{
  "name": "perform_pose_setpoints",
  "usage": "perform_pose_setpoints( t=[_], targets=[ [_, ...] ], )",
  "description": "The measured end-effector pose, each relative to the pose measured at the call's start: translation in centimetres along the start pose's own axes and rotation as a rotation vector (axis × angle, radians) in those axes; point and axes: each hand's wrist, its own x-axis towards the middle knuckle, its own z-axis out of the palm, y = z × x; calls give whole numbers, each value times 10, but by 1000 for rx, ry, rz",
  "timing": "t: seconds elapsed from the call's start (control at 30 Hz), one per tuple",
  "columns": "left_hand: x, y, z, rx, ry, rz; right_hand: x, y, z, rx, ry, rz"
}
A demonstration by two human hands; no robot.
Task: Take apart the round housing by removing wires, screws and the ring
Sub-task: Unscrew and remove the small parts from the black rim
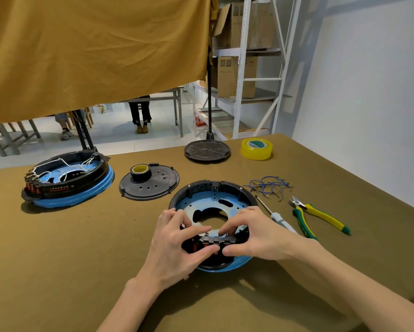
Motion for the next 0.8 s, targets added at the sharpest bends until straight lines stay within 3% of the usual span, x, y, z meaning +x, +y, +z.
perform_pose_setpoints(
  t=[0.2,0.4,0.63,0.8],
  targets=[
    [3,6,4,-27,42,-27,-5,-1,-1,88,49,-38],
    [4,11,5,-47,-31,-87,0,4,-11,165,30,25],
    [19,16,6,69,-181,66,3,7,-15,199,-16,6],
    [29,15,13,39,-211,29,3,11,-13,244,37,0]
  ],
)
